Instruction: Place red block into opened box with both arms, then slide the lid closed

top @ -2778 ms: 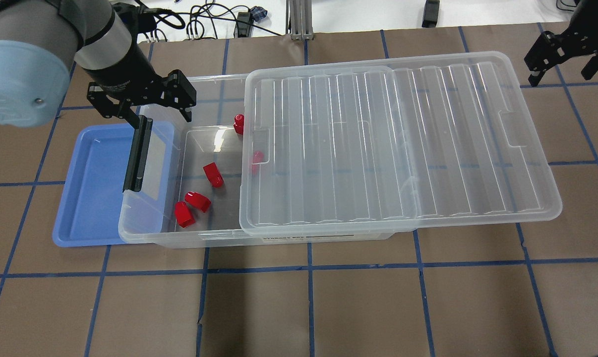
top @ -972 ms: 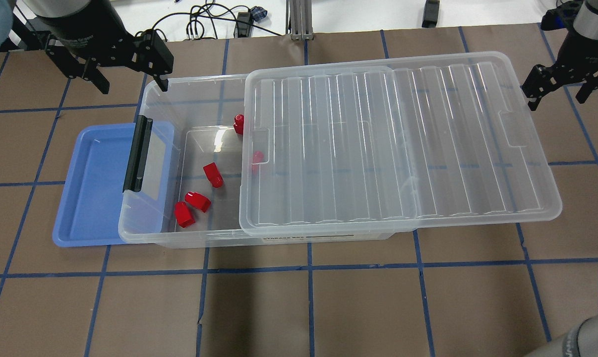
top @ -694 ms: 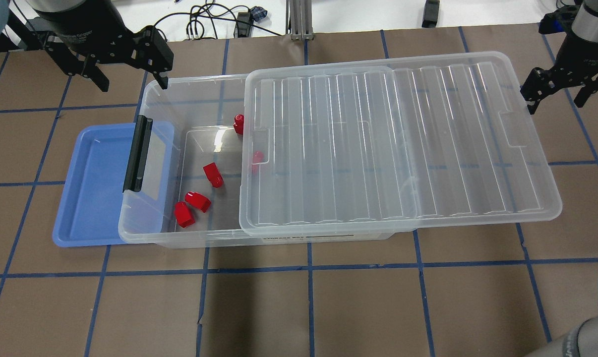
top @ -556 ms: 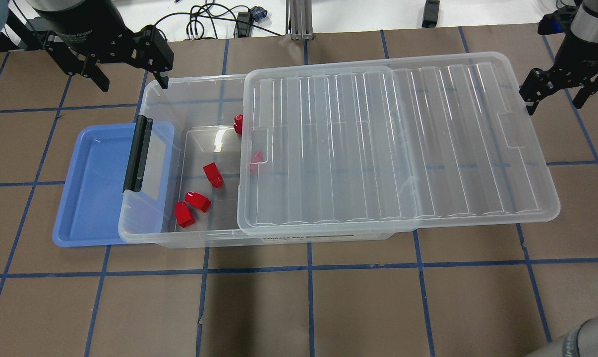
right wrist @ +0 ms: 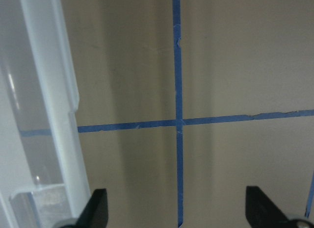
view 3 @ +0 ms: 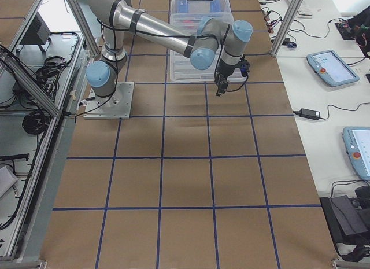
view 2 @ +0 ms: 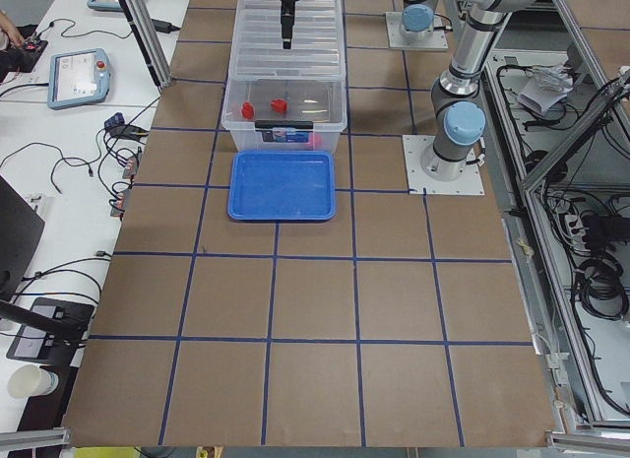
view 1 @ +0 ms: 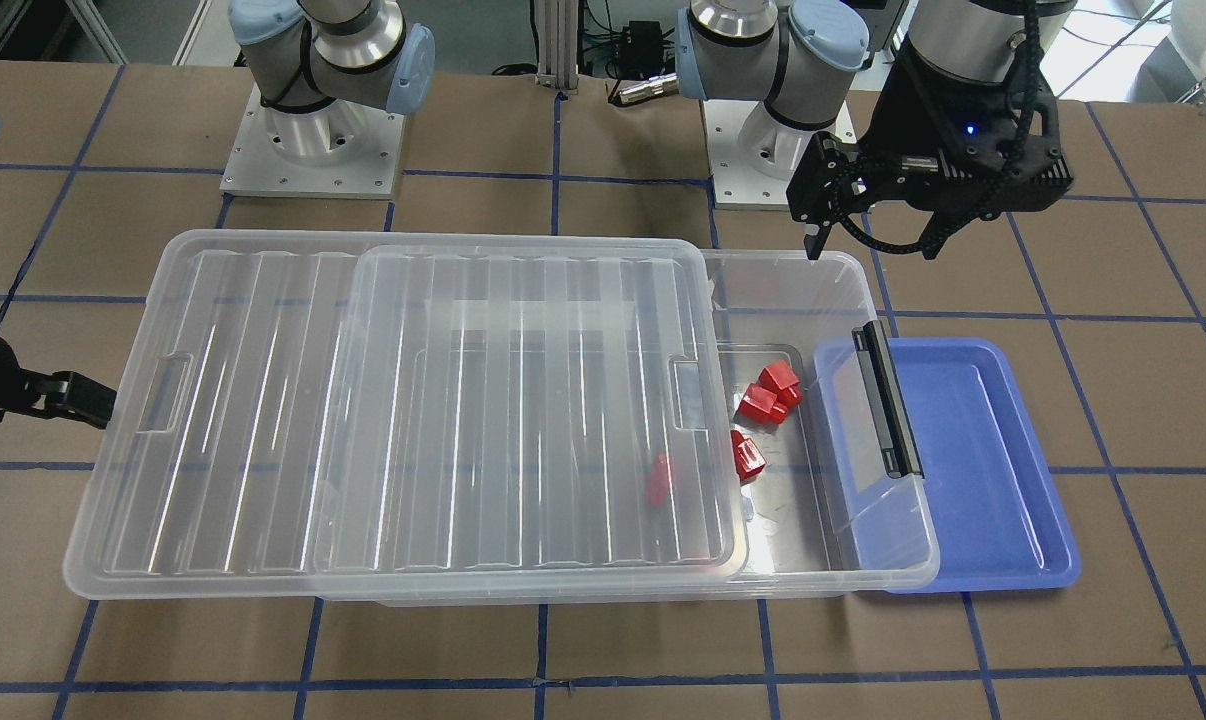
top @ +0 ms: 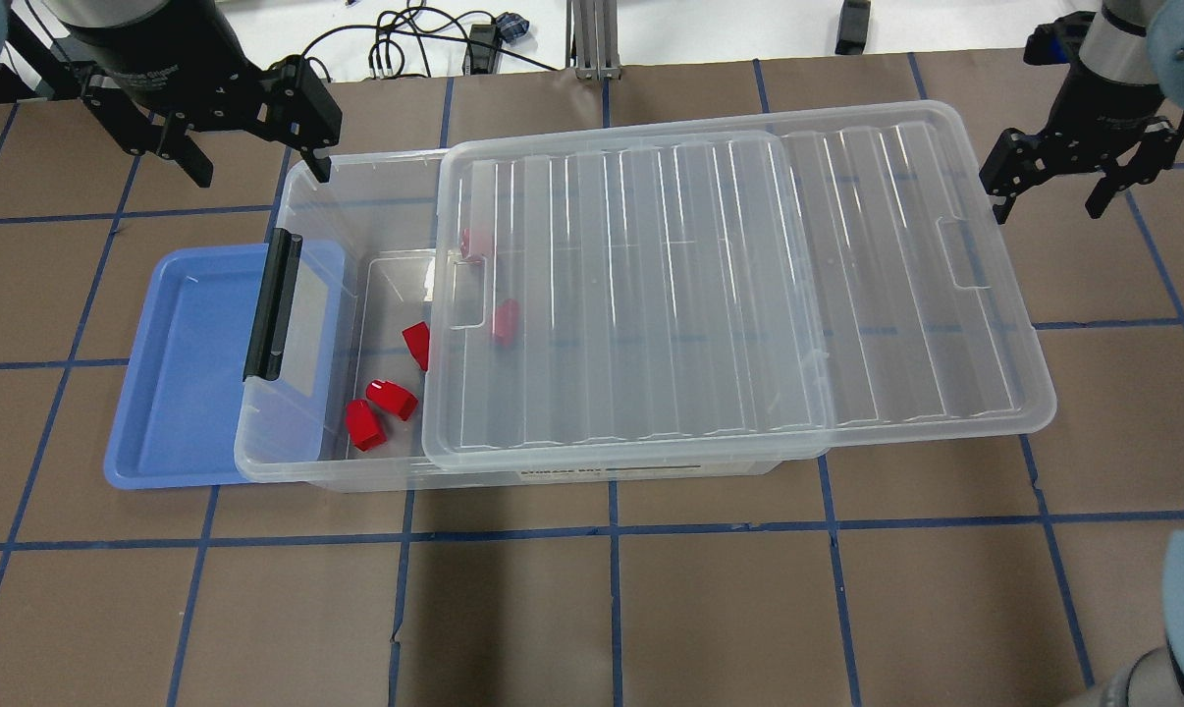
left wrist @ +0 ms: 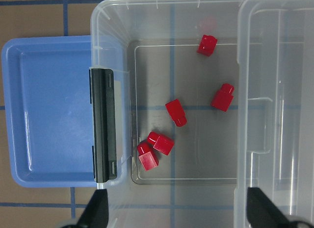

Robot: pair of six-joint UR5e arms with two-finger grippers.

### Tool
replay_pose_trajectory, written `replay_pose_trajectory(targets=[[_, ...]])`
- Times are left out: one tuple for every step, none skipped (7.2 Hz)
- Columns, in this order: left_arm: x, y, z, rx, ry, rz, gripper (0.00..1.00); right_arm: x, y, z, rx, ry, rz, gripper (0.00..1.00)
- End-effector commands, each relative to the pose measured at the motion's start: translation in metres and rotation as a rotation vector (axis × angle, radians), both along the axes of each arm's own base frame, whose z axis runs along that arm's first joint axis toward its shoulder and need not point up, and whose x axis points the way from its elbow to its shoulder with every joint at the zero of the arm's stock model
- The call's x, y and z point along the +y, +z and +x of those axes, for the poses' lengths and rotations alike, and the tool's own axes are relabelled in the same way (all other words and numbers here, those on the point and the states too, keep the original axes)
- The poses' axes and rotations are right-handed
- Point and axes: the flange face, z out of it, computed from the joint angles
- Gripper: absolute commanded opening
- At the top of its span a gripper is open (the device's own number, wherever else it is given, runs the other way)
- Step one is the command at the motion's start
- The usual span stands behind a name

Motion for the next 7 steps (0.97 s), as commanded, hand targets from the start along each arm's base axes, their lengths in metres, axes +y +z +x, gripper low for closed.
replay_pose_trajectory(targets=[[0.002, 0.000, 0.001, -0.001, 0.001, 0.001, 1.00, -0.003, -0.003, 0.041, 0.007, -0.044, -0.003, 1.00], [0.002, 0.002, 0.001, -0.003, -0.002, -0.003, 1.00, -0.004, -0.004, 0.061, -0.014, -0.083, -0.011, 1.00], [0.010, 0.003, 0.004, -0.002, -0.004, 0.006, 1.00, -0.004, -0.007, 0.077, -0.022, -0.117, -0.008, 1.00], [0.007, -0.002, 0.001, -0.003, -0.008, 0.023, 1.00, -0.003, -0.008, 0.093, -0.017, -0.121, -0.008, 1.00], [0.006, -0.002, 0.001, -0.001, -0.005, 0.020, 1.00, -0.002, -0.008, 0.116, -0.007, -0.140, -0.014, 1.00], [0.005, -0.004, 0.001, -0.003, -0.005, 0.026, 1.00, -0.001, -0.009, 0.132, -0.003, -0.155, -0.015, 1.00], [0.008, 0.000, 0.001, -0.003, -0.008, 0.018, 1.00, -0.001, -0.009, 0.133, -0.002, -0.155, -0.017, 1.00]])
